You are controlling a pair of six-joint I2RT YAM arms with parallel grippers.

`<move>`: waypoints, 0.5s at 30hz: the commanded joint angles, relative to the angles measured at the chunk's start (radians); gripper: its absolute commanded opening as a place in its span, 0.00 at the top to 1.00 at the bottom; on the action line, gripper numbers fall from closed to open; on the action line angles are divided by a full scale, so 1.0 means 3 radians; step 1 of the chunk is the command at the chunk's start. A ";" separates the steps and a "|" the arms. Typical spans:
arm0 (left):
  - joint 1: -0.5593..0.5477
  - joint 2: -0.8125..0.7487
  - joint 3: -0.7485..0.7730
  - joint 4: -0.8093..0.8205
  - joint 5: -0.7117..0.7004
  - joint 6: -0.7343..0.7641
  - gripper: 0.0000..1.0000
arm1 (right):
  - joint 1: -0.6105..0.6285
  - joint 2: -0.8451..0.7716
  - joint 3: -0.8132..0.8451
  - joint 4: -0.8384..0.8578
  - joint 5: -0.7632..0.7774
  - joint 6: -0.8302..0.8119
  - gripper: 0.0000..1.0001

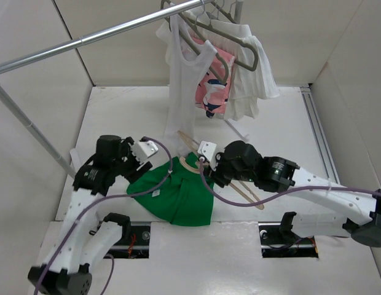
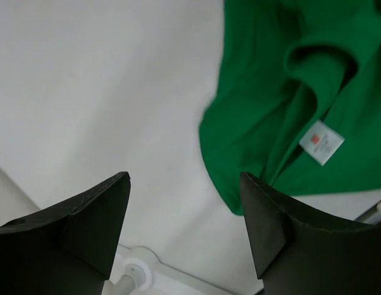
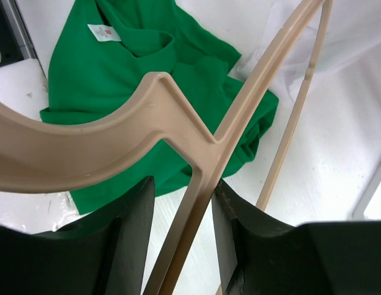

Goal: Place the t-shirt on the hanger
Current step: Place tshirt on hanger

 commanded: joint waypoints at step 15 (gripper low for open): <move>-0.0139 0.1070 -0.1060 0.0573 -0.0863 0.0681 0.34 | -0.0012 -0.0287 -0.0128 0.0092 -0.0040 0.0154 1.00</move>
